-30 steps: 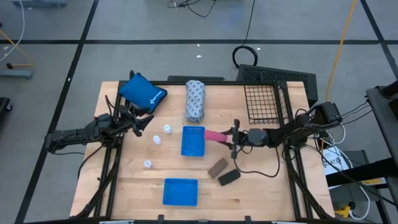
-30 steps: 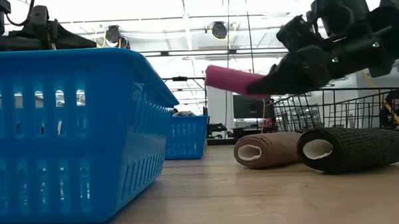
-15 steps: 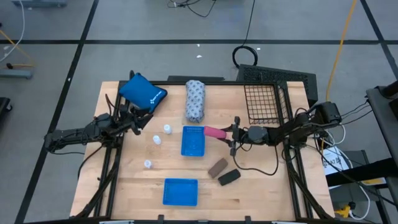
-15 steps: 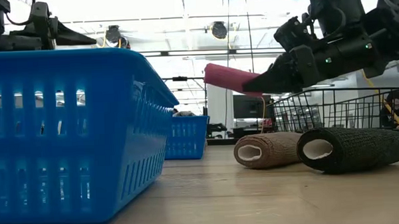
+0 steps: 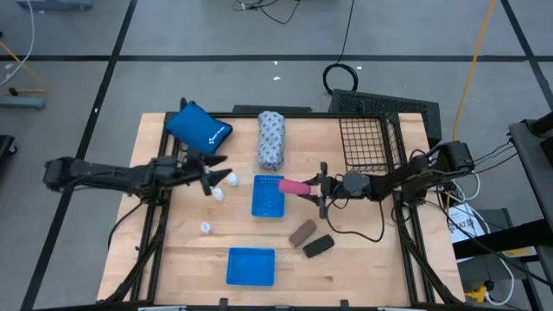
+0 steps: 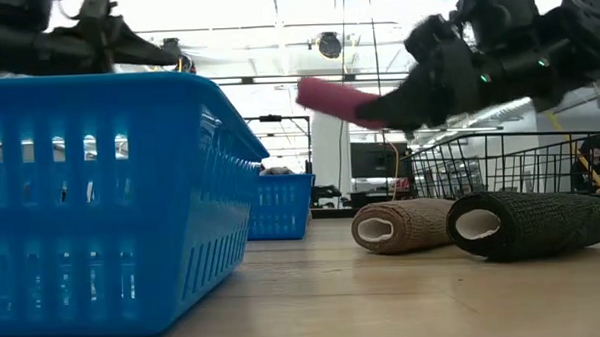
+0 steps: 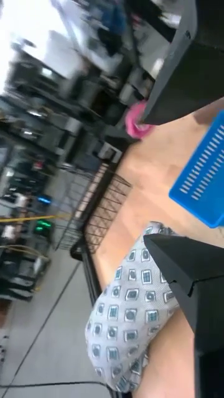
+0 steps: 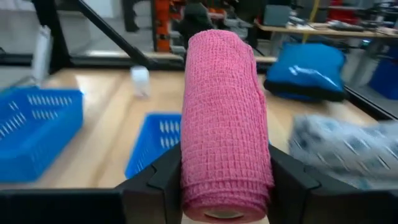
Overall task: Pick & place medical supplies in basket/bin
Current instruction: Put the pink bandage into the bottom blue basket
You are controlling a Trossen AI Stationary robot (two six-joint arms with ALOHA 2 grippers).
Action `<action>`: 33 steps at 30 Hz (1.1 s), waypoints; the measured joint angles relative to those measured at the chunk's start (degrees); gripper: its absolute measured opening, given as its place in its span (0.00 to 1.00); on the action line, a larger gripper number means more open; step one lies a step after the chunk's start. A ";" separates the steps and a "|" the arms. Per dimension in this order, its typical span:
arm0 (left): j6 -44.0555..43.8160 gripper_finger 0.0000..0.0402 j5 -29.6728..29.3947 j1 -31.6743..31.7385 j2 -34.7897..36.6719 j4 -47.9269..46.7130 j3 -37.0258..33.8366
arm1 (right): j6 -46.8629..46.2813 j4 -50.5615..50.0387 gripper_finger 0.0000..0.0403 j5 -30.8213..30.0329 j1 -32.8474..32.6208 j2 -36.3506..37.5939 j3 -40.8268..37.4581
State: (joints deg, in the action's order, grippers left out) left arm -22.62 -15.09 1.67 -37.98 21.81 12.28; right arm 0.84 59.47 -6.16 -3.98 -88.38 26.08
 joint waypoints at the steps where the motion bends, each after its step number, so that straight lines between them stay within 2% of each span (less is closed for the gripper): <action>1: 1.37 0.76 0.00 -0.16 -2.92 -0.01 1.68 | 0.02 -1.49 0.38 0.42 0.12 0.00 1.51; 5: 5.19 0.76 2.02 -0.73 -13.97 -0.19 9.23 | 1.18 -10.77 0.38 0.44 0.17 -0.02 7.43; 11: 9.26 0.76 13.11 -2.31 -26.18 -1.81 21.49 | 1.35 -13.23 0.39 0.47 0.17 -0.02 9.12; 16: 18.22 0.76 12.83 -5.17 -33.81 -7.52 29.51 | 1.48 -13.12 0.38 0.47 -0.66 -0.02 9.12; 23: 19.28 0.76 9.29 -5.88 -39.49 -10.03 33.06 | 2.40 -13.00 0.39 0.51 -1.02 -0.02 9.12; 33: 17.99 0.76 8.58 -5.84 -40.65 -9.26 33.04 | 3.08 -7.74 0.37 1.61 -1.01 -0.02 9.10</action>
State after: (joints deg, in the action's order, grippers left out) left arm -4.62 -6.51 -4.17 -78.63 12.56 45.32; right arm 3.92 51.73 -4.55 -4.98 -88.40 35.18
